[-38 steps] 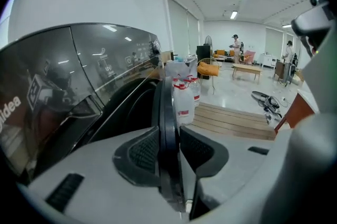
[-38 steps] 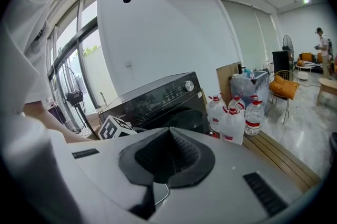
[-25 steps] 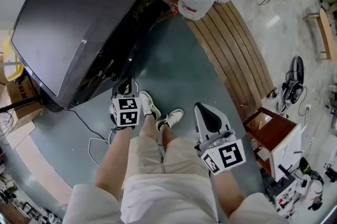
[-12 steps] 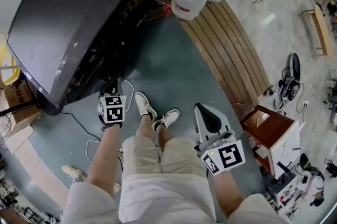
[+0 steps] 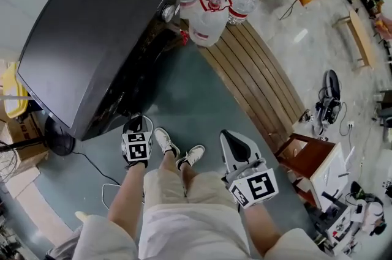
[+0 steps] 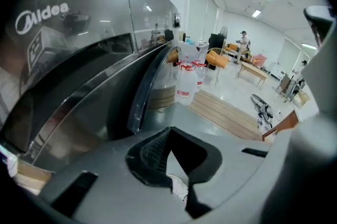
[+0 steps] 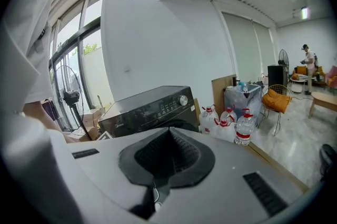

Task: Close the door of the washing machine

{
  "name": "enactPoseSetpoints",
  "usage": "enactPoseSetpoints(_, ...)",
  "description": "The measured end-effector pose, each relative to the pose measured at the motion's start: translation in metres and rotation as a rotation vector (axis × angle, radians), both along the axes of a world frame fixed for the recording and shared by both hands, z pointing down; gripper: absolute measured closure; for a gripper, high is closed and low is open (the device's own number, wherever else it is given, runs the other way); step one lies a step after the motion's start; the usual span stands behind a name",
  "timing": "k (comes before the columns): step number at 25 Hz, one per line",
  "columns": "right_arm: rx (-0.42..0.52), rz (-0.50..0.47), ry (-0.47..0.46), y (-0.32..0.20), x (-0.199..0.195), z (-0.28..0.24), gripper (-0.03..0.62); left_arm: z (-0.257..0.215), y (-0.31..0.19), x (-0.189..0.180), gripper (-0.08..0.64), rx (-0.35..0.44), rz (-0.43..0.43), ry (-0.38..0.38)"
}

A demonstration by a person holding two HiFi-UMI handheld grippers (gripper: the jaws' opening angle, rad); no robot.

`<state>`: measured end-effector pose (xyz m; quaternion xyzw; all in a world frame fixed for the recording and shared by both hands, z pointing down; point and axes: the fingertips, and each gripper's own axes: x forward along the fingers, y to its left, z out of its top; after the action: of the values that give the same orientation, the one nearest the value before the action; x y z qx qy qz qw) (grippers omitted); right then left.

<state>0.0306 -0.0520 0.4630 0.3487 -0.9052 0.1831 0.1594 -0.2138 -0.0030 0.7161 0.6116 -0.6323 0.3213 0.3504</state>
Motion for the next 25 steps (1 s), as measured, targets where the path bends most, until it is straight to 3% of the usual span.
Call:
enactPoseSetpoints(8, 0.067, -0.004, -0.05, -0.006, -0.003, -0.051, 0.594, -0.109, -0.052, 0.04, 0.555, 0.25, 0.125, 0.196)
enactPoseSetpoints(14, 0.131, 0.015, -0.063, -0.011, -0.004, -0.092, 0.594, -0.202, -0.081, 0.045, 0.555, 0.39, 0.207, 0.189)
enactPoseSetpoints(25, 0.265, 0.083, -0.056, -0.033, -0.01, -0.161, 0.594, -0.311, -0.107, 0.018, 0.555, 0.533, 0.207, 0.195)
